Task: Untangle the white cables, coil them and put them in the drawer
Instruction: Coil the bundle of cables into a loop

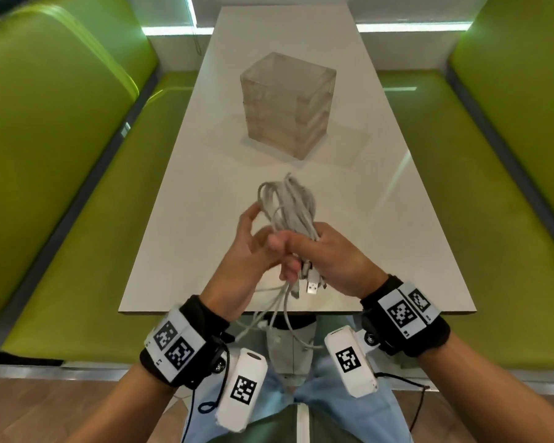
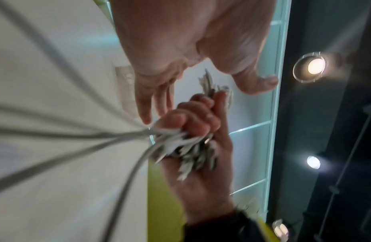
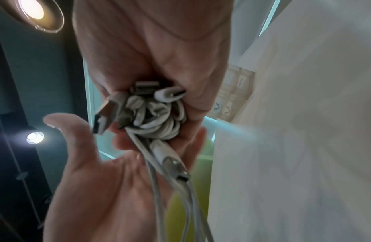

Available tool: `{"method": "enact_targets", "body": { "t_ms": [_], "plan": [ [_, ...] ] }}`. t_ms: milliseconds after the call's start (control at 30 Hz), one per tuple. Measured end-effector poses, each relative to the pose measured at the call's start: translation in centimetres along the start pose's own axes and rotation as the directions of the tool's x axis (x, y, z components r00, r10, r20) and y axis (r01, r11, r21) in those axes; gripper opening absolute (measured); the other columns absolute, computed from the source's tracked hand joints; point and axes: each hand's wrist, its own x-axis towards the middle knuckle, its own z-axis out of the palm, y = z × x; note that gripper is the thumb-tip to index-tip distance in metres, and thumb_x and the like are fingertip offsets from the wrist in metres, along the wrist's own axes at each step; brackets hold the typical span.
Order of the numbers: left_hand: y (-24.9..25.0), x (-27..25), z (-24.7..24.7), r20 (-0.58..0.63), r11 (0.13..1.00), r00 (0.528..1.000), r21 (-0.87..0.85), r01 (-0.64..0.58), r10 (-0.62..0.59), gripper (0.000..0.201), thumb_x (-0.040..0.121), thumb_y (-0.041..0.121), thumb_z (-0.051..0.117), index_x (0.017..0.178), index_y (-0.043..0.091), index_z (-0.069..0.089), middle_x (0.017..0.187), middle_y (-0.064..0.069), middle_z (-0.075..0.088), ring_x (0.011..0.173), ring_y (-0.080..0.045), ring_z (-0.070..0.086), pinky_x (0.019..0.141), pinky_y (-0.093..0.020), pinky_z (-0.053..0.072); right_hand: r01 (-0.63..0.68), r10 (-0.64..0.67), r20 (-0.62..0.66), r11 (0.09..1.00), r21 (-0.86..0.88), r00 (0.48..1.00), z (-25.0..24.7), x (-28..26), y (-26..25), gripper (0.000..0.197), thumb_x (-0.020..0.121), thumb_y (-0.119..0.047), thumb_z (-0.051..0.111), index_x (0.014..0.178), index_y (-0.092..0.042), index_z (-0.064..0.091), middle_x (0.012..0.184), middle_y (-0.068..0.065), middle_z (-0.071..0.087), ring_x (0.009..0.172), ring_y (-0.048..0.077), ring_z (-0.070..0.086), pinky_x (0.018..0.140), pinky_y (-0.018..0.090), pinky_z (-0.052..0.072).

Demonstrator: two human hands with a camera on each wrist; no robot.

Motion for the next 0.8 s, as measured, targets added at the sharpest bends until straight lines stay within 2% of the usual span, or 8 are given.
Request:
{"method": "enact_targets", "body": {
  "t_ms": [100, 167, 267, 333, 433, 533, 700, 800],
  "plan": [
    [-1.4, -0.6, 0.4, 0.103, 0.968, 0.993, 0.249, 0.031, -0.058, 0.067, 0.077, 0.037, 0.074, 0.132, 0.018, 0.04, 0.089, 0.011, 0.061, 0.085, -0.008, 0.06, 0.084, -0.025, 0.049, 0.035, -0.032, -0.068, 0.998, 0.045, 0.997, -0.6, 0.5, -0.3, 0.031, 0.092, -0.034, 0.055, 0.072, -0.011, 0.062, 0.062, 0.004, 0.06, 0.064, 0.033, 0.055, 0.066, 0.063, 0.047],
    [-1.2, -0.7, 0.7, 0.162, 0.954, 0.983, 0.297, 0.031, -0.082, 0.042, 0.09, 0.025, 0.06, 0.128, 0.021, 0.045, 0.101, 0.001, 0.066, 0.096, -0.019, 0.066, 0.089, -0.029, 0.051, 0.034, -0.024, -0.102, 0.995, 0.095, 0.994, -0.8, 0.5, -0.3, 0.028, 0.09, -0.034, 0.056, 0.072, -0.015, 0.065, 0.07, 0.007, 0.063, 0.066, 0.031, 0.059, 0.061, 0.047, 0.052],
    [-0.3, -0.6, 0.7, 0.143, 0.936, 0.982, 0.345, 0.07, -0.126, 0.024, 0.085, 0.03, 0.056, 0.105, 0.017, 0.056, 0.073, -0.007, 0.066, 0.069, -0.023, 0.068, 0.072, -0.03, 0.056, 0.053, -0.027, -0.127, 0.978, 0.202, 0.991, -0.8, 0.4, -0.3, 0.025, 0.09, -0.031, 0.055, 0.072, -0.015, 0.062, 0.067, 0.002, 0.061, 0.064, 0.023, 0.058, 0.057, 0.034, 0.047],
    [-0.2, -0.6, 0.5, 0.154, 0.906, 0.974, 0.415, 0.089, -0.166, 0.031, 0.086, 0.037, 0.054, 0.087, 0.007, 0.06, 0.058, -0.005, 0.061, 0.053, -0.021, 0.062, 0.059, -0.027, 0.052, 0.075, -0.037, -0.141, 0.96, 0.272, 0.989, -0.7, 0.4, -0.4, 0.025, 0.09, -0.031, 0.055, 0.072, -0.013, 0.056, 0.058, -0.003, 0.053, 0.058, 0.018, 0.055, 0.054, 0.033, 0.045],
    [-0.6, -0.8, 0.4, 0.13, 0.872, 0.973, 0.478, 0.106, -0.189, 0.042, 0.089, 0.05, 0.052, 0.065, 0.016, 0.054, 0.047, -0.004, 0.042, 0.038, -0.018, 0.042, 0.045, -0.024, 0.036, 0.104, -0.044, -0.18, 0.935, 0.34, 0.983, -0.5, 0.4, -0.7, 0.026, 0.088, -0.031, 0.056, 0.073, -0.01, 0.051, 0.051, -0.005, 0.045, 0.049, 0.013, 0.051, 0.057, 0.031, 0.048],
    [-0.9, -0.8, 0.3, 0.121, 0.877, 0.975, 0.467, 0.109, -0.186, 0.042, 0.088, 0.05, 0.05, 0.059, 0.02, 0.048, 0.049, -0.001, 0.029, 0.04, -0.015, 0.025, 0.041, -0.023, 0.025, 0.111, -0.035, -0.212, 0.926, 0.36, 0.977, -0.1, 0.3, -0.8, 0.026, 0.085, -0.031, 0.056, 0.071, -0.011, 0.05, 0.048, -0.005, 0.041, 0.044, 0.011, 0.046, 0.055, 0.029, 0.047],
    [-1.1, -0.9, -0.7, 0.19, 0.899, 0.961, 0.425, 0.104, -0.201, 0.033, 0.093, 0.036, 0.05, 0.084, 0.007, 0.063, 0.051, 0.0, 0.045, 0.045, -0.016, 0.05, 0.05, -0.025, 0.042, 0.179, -0.093, -0.265, 0.93, 0.321, 0.96, -1.1, 0.3, -1.2, 0.025, 0.088, -0.03, 0.057, 0.072, -0.012, 0.052, 0.05, -0.005, 0.043, 0.045, 0.012, 0.047, 0.056, 0.03, 0.047],
    [-0.5, -0.9, -1.8, 0.181, 0.9, 0.963, 0.423, 0.107, -0.2, 0.032, 0.092, 0.033, 0.048, 0.082, 0.006, 0.061, 0.05, 0.001, 0.045, 0.048, -0.017, 0.056, 0.052, -0.024, 0.046, 0.21, -0.137, -0.288, 0.948, 0.239, 0.948, -3.0, 0.0, -2.0, 0.023, 0.089, -0.028, 0.057, 0.074, -0.01, 0.055, 0.051, -0.004, 0.045, 0.047, 0.014, 0.048, 0.057, 0.031, 0.048]
  ]
}}
